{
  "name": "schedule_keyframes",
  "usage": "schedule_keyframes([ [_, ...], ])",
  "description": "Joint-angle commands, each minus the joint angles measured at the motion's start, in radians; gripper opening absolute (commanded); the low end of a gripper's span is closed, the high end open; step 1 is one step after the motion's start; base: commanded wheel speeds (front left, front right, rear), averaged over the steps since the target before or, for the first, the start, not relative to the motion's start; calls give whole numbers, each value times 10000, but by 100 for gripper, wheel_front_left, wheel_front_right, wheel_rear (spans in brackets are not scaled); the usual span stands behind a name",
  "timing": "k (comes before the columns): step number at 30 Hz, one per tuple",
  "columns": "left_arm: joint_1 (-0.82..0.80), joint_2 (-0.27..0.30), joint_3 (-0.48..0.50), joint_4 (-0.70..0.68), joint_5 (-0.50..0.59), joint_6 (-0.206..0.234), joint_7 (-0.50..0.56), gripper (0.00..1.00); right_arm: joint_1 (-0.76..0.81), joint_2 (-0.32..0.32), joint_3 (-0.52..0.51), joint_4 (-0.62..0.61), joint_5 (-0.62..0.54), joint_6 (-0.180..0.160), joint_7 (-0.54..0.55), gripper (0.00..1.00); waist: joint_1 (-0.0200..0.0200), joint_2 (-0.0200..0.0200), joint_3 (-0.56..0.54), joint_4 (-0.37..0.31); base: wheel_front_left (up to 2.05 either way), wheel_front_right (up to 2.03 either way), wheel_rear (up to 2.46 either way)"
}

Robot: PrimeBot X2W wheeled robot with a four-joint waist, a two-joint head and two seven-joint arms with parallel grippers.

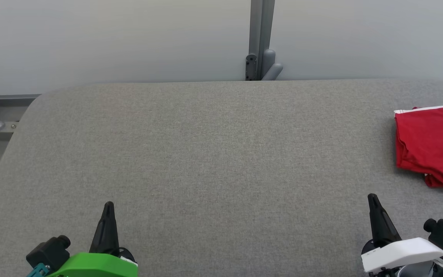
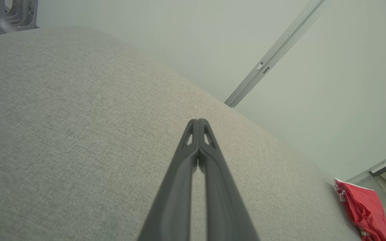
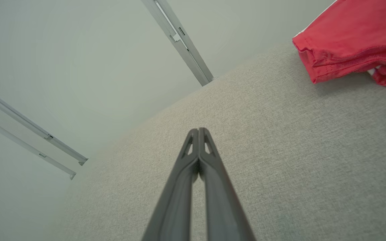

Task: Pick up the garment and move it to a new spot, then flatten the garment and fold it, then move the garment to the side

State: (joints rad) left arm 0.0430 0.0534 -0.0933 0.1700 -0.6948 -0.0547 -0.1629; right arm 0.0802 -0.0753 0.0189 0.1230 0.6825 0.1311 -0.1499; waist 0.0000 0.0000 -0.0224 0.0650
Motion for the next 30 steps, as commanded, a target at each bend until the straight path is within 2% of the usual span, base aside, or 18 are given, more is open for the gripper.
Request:
schedule_keyframes([
  [1,-312,75,56,-69,-268,-95,34,0,-250,-72,-76,-98,289,-2,45,0,0,0,3,-6,0,0,0],
  [30,-1231,62,310,630,-3916,-368,907,0,-799,-128,-866,329,4065,-1,1086,0,0,0,88,-202,0,0,0],
])
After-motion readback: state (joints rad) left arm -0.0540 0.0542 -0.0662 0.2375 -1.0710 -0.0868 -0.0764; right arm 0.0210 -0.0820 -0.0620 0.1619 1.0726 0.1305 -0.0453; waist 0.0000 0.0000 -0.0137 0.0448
